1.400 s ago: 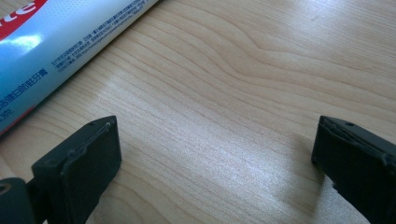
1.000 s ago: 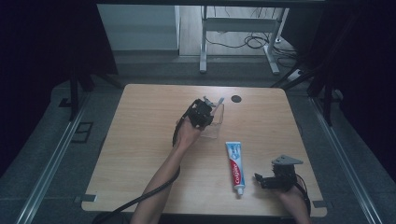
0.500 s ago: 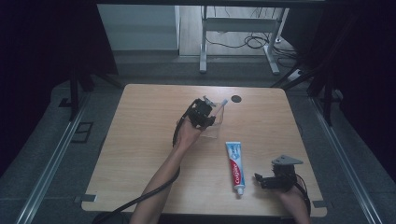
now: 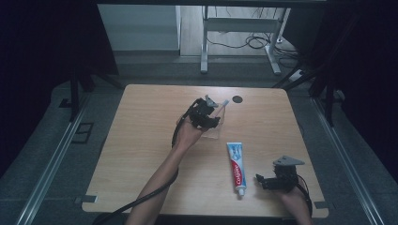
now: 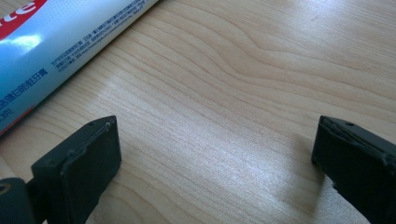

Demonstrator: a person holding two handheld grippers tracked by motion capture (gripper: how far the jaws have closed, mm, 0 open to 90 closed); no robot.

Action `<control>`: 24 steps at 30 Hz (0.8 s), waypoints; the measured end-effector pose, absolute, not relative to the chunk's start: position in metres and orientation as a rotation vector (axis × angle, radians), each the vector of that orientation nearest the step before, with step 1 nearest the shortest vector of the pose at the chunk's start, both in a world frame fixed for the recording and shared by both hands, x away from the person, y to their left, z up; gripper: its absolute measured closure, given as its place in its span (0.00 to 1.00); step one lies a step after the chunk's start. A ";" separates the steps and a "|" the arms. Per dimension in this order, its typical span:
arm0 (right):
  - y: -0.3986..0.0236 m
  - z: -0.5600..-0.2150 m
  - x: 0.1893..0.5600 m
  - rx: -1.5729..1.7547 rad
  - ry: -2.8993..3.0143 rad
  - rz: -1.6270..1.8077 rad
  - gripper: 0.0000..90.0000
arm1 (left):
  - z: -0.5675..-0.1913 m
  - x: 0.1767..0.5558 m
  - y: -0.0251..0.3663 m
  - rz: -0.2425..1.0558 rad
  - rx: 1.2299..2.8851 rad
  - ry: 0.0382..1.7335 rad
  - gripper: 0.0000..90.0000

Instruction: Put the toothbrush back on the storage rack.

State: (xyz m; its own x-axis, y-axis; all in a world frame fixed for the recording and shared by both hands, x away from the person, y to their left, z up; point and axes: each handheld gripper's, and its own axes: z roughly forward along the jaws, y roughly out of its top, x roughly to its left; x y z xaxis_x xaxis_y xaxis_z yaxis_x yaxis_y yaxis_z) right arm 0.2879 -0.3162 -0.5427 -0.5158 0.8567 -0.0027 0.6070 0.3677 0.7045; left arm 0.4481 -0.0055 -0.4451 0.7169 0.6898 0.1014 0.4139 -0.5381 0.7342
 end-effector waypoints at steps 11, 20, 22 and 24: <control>-0.316 -0.543 0.288 1.278 2.264 0.931 0.01 | -0.443 0.439 -0.001 0.440 2.206 0.827 0.44; -0.316 -0.543 0.288 1.278 2.264 0.931 0.01 | -0.444 0.433 0.009 0.354 2.170 0.843 0.40; -0.316 -0.543 0.288 1.278 2.264 0.931 0.01 | -0.444 0.431 0.011 0.339 2.167 0.842 0.38; -0.316 -0.543 0.288 1.278 2.264 0.931 0.01 | -0.444 0.428 0.013 0.322 2.162 0.844 0.36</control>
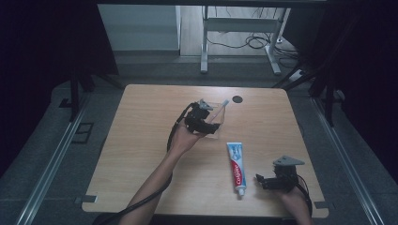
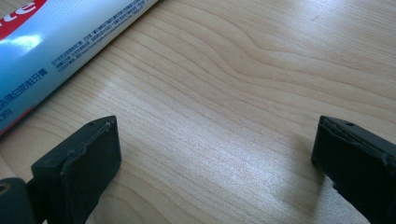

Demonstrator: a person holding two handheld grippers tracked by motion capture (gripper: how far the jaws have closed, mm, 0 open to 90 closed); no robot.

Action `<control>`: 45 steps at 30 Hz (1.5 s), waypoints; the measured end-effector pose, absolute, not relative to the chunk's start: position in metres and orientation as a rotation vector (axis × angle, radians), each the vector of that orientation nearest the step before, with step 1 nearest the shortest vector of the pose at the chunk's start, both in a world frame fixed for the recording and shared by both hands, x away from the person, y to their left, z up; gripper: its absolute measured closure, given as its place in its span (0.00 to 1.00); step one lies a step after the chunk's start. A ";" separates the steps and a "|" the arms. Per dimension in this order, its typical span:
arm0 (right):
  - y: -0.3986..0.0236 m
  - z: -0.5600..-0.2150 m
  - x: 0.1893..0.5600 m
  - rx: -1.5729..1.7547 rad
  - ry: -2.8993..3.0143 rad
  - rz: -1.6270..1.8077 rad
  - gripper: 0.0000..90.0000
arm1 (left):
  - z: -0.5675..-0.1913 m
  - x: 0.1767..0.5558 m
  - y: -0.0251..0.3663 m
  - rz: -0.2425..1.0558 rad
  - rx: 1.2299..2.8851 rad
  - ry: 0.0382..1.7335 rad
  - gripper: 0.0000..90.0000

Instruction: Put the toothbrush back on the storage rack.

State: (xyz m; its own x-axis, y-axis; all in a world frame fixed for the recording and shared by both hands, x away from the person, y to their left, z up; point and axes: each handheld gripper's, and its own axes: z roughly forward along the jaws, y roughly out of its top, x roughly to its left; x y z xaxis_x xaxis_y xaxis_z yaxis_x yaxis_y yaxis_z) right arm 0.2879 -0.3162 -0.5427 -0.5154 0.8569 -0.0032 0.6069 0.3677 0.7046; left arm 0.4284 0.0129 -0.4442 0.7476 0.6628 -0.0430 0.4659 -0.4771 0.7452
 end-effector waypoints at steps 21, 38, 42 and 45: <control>-0.316 -0.543 0.288 1.280 2.264 0.931 0.01 | -0.433 0.399 0.030 0.267 2.129 0.812 0.25; -0.316 -0.543 0.288 1.280 2.265 0.930 0.01 | -0.437 0.374 0.045 0.263 2.129 0.800 0.23; -0.316 -0.543 0.288 1.279 2.265 0.929 0.01 | -0.441 0.370 0.053 0.259 2.120 0.810 0.23; -0.316 -0.543 0.288 1.282 2.263 0.927 0.00 | -0.445 0.367 0.058 0.256 2.115 0.815 0.24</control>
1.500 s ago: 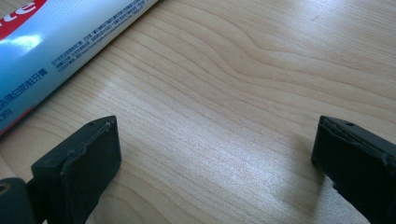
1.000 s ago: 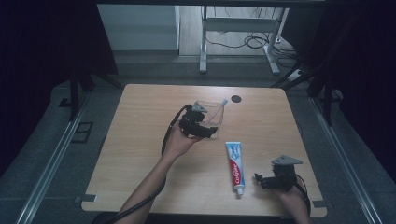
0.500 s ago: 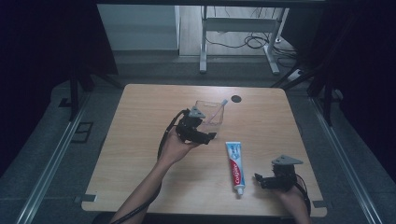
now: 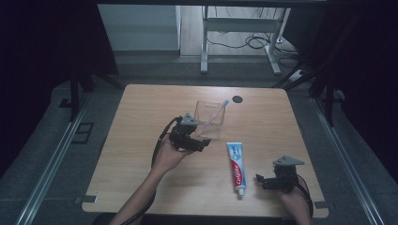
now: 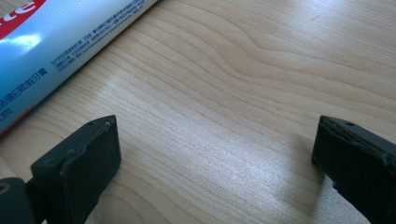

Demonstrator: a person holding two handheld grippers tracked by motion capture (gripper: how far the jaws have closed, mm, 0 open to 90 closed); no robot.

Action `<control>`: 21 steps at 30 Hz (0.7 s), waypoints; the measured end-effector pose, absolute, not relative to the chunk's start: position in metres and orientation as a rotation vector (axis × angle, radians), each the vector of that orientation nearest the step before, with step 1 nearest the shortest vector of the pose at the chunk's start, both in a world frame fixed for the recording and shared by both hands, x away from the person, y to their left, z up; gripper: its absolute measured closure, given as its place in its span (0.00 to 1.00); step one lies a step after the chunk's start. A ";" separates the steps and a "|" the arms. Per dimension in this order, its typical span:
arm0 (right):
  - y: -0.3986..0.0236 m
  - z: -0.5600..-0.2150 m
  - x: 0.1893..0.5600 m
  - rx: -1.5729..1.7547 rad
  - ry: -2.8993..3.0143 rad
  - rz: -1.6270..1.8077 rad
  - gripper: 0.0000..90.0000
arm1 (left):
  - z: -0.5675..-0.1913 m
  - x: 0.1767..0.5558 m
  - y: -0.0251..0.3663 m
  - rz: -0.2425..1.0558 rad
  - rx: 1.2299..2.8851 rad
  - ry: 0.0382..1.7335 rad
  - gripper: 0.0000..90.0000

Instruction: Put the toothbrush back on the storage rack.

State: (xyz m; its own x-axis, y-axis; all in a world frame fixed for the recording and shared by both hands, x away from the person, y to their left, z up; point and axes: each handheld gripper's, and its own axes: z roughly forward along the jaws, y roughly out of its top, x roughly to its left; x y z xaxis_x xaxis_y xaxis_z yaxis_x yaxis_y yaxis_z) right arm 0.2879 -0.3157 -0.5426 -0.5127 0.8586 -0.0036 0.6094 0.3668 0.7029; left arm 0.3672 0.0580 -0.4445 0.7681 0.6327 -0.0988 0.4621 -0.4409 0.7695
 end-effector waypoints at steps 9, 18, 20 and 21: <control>-0.314 -0.543 0.290 1.288 2.263 0.920 0.00 | -0.452 0.360 0.071 0.250 2.095 0.827 0.23; -0.312 -0.543 0.291 1.304 2.247 0.913 0.00 | -0.457 0.348 0.076 0.252 2.084 0.809 0.23; -0.312 -0.543 0.290 1.314 2.244 0.912 0.00 | -0.459 0.345 0.077 0.253 2.085 0.809 0.23; -0.311 -0.543 0.290 1.315 2.243 0.912 0.00 | -0.460 0.344 0.078 0.254 2.087 0.808 0.23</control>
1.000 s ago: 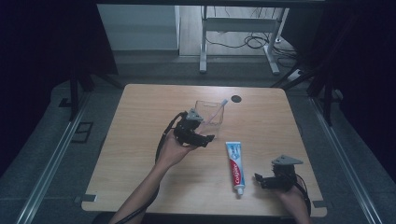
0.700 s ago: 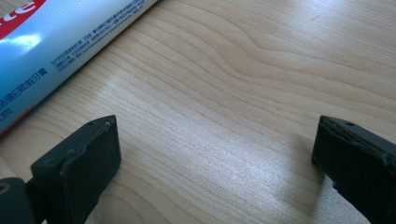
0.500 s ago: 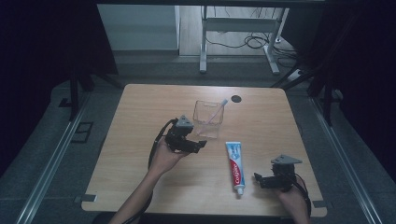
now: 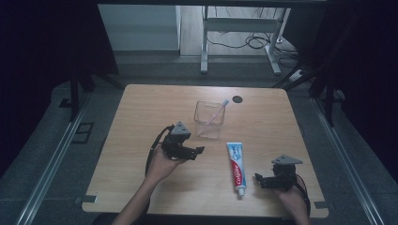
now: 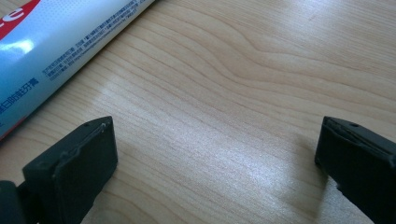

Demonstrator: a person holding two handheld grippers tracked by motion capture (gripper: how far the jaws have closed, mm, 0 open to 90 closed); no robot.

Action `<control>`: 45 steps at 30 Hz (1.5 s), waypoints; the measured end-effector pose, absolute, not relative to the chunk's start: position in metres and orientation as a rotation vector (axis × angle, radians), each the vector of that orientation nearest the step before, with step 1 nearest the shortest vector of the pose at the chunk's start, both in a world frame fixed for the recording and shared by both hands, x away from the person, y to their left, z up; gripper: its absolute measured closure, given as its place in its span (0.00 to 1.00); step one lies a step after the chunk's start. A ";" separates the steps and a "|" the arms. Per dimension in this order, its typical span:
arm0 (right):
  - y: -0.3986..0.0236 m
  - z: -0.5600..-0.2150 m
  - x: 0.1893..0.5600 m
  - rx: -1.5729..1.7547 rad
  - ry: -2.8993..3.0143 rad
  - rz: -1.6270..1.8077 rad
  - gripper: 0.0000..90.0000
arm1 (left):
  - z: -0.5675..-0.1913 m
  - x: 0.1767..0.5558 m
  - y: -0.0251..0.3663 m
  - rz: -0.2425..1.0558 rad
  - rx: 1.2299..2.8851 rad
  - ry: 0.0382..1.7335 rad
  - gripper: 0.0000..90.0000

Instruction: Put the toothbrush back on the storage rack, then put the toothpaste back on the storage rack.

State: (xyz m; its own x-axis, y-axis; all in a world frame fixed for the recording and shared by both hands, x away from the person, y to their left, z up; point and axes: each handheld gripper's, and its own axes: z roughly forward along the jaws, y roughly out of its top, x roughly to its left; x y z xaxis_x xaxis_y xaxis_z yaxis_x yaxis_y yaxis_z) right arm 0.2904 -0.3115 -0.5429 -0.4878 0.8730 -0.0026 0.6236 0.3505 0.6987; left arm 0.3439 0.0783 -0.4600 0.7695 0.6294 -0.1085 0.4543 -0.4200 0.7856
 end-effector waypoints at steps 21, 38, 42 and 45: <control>-0.311 -0.543 0.289 1.303 2.253 0.915 0.00 | -0.494 0.322 0.114 0.223 2.026 0.887 0.24; -0.315 -0.538 0.288 1.318 2.271 0.914 0.08 | -0.515 0.303 0.120 0.300 2.097 0.898 0.24; -0.315 -0.537 0.288 1.318 2.280 0.932 0.11 | -0.520 0.301 0.122 0.306 2.109 0.903 0.24; -0.314 -0.536 0.288 1.319 2.289 0.948 0.14 | -0.523 0.297 0.123 0.304 2.115 0.910 0.24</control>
State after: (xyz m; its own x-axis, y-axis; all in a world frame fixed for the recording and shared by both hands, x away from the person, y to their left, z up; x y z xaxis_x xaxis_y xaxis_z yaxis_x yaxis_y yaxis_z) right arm 0.2877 -0.3145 -0.5356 -0.5152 0.8561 0.0414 0.6345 0.3485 0.6898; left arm 0.2971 0.1225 -0.5235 0.7130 0.6959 -0.0857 0.5048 -0.4247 0.7516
